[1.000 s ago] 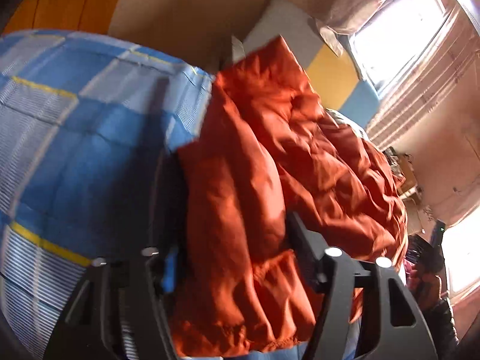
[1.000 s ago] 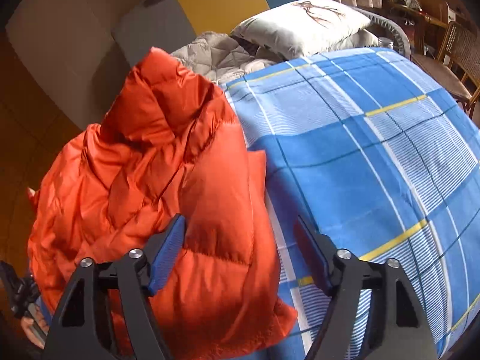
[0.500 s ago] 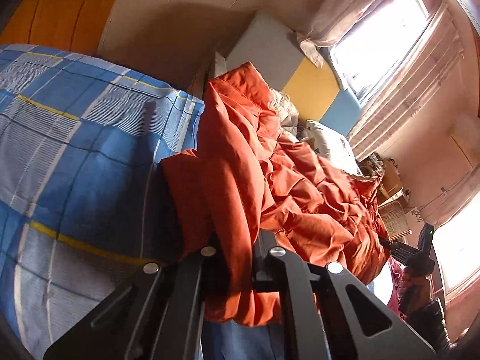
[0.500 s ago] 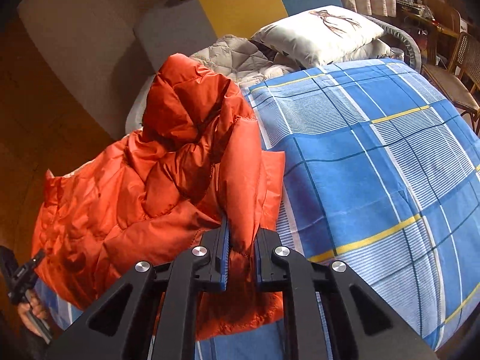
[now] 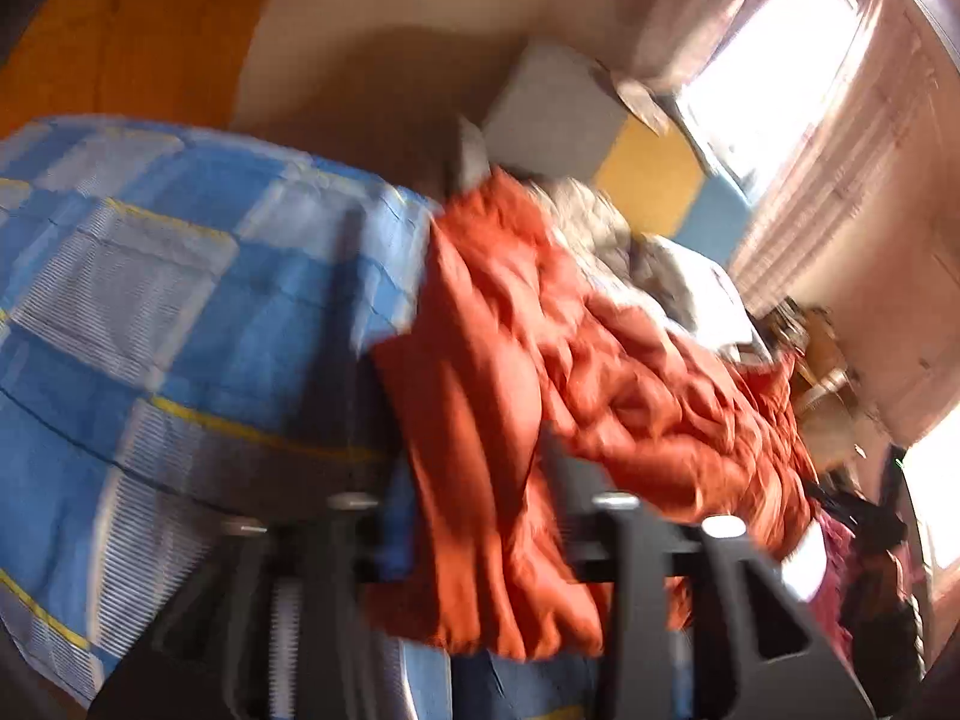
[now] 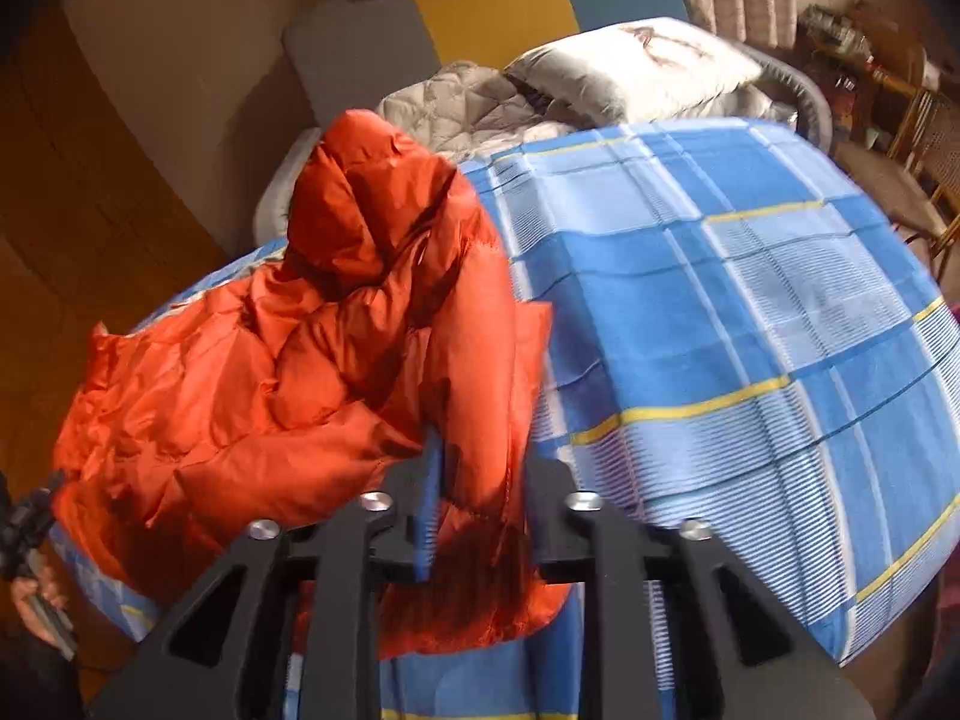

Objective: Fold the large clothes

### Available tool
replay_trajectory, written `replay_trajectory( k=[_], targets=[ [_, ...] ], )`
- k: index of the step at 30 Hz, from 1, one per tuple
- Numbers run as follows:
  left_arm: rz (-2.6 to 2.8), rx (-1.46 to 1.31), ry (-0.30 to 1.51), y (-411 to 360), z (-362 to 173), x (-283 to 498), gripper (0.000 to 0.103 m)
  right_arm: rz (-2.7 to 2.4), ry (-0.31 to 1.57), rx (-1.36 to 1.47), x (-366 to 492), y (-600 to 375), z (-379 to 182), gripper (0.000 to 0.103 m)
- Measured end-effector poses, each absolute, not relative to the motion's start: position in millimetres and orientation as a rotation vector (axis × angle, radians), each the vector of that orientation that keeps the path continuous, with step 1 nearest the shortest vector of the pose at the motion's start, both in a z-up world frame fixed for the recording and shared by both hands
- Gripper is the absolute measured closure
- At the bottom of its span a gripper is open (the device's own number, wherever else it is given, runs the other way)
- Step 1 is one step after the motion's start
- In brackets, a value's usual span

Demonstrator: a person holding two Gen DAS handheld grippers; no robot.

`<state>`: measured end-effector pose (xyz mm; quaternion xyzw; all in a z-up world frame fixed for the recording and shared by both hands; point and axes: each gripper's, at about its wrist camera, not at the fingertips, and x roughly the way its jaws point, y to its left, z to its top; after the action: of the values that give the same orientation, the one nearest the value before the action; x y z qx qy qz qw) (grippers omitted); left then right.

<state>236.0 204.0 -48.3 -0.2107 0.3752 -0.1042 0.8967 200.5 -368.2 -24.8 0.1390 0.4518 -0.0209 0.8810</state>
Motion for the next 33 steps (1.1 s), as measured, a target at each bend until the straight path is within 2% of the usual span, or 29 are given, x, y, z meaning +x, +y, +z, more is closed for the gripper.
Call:
replay_trajectory(
  k=[1,6,8,11,17,18,19,20,21,22,23,29,33],
  targets=[
    [-0.209,-0.436,0.757,204,-42,238,0.057,-0.060,0.919,0.275,203,-367,-21,0.044],
    [-0.301,-0.391,0.705,186,-17,252,0.056,-0.070,0.831,0.212,213,-350,4,0.044],
    [-0.346,-0.360,0.715,165,-13,261,0.049,-0.027,0.822,0.208,222,-333,9,0.044],
    [-0.399,-0.330,0.758,139,-17,280,0.044,0.053,0.839,0.183,239,-299,7,0.044],
    [-0.472,-0.311,0.869,92,-37,311,0.046,0.110,0.904,0.101,279,-242,-12,0.053],
    [-0.474,-0.306,0.885,87,-41,315,0.046,0.098,0.923,0.084,287,-237,-18,0.058],
    [-0.480,-0.291,0.903,80,-45,320,0.053,0.097,0.946,0.078,295,-234,-25,0.067],
    [-0.489,-0.279,0.911,75,-48,322,0.067,0.097,0.967,0.072,300,-232,-31,0.073],
    [-0.482,-0.243,0.932,66,-53,327,0.078,0.091,0.982,0.056,305,-230,-37,0.088],
    [-0.488,-0.233,0.945,62,-56,331,0.097,0.093,0.996,0.054,309,-230,-41,0.099],
    [-0.500,-0.240,0.943,60,-58,333,0.102,0.100,1.004,0.060,311,-230,-44,0.102],
    [-0.479,-0.256,0.793,64,-32,330,0.103,0.090,0.886,0.080,307,-233,-15,0.103],
    [-0.448,-0.243,0.760,65,-27,344,0.103,0.056,0.829,0.093,319,-236,-6,0.103]
  ],
)
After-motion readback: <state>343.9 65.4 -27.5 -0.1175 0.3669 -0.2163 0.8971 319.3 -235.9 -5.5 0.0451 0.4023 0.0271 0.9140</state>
